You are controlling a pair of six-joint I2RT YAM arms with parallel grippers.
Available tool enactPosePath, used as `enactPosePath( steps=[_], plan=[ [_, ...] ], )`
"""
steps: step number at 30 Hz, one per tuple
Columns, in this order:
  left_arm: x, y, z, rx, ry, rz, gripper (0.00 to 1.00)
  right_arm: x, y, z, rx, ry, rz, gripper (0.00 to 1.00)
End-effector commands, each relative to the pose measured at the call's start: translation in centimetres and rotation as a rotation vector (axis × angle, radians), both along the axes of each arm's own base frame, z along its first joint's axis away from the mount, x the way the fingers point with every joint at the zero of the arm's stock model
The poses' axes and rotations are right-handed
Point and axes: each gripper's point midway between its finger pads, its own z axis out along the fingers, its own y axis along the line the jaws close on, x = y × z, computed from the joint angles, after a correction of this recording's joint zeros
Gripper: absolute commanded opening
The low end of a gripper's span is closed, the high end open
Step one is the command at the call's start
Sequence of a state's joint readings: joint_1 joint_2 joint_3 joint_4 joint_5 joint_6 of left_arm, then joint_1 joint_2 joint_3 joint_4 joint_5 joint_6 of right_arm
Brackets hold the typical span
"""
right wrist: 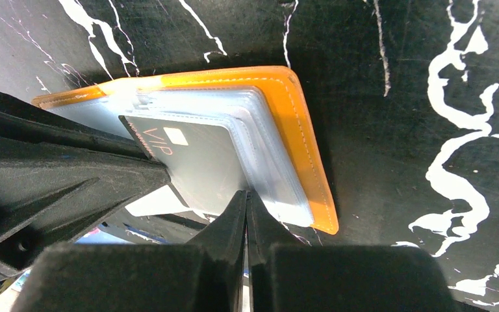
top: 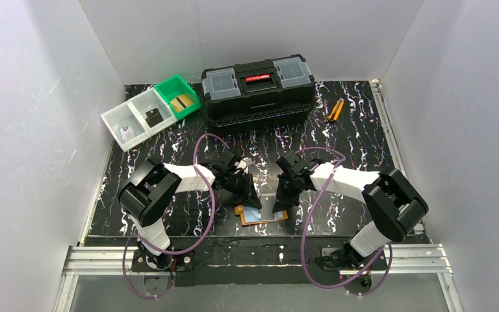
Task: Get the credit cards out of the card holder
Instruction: Remove the credit card from the card holder, then place the credit card in the storage box.
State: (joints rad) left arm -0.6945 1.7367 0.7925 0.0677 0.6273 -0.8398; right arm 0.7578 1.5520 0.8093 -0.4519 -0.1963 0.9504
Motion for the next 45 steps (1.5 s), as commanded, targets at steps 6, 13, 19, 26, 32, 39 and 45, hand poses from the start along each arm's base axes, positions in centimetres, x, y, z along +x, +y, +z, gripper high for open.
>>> enactPosePath(
  steps=[6, 13, 19, 26, 32, 39, 45],
  plan=[
    [0.0, 0.2, 1.4, -0.039, -0.012, 0.008, 0.01, -0.7, -3.1, -3.2, -0.176, 0.017, -0.018, 0.04],
    [0.3, 1.0, 1.1, -0.024, -0.009, 0.022, 0.0, -0.7, -3.3, -3.3, -0.185, 0.017, -0.023, 0.03],
    [0.8, 2.2, 1.0, -0.004, -0.02, 0.025, 0.0, -0.8, -3.7, -3.4, -0.192, 0.017, -0.03, 0.03],
    [1.1, 3.1, 1.8, 0.011, -0.048, 0.026, 0.0, -0.7, -3.7, -3.4, -0.189, 0.016, -0.03, 0.03],
    [1.5, 4.6, 3.9, 0.029, -0.102, 0.017, 0.0, -0.1, -3.5, -2.4, -0.183, -0.012, -0.027, 0.03],
    [2.0, 5.0, 6.2, 0.031, -0.154, 0.012, 0.0, 1.0, -2.6, -0.7, -0.15, -0.056, -0.016, 0.03],
    [2.4, 5.1, 7.5, 0.037, -0.179, 0.016, 0.0, 2.3, -1.5, 1.8, -0.111, -0.11, -0.002, 0.07]
  ],
)
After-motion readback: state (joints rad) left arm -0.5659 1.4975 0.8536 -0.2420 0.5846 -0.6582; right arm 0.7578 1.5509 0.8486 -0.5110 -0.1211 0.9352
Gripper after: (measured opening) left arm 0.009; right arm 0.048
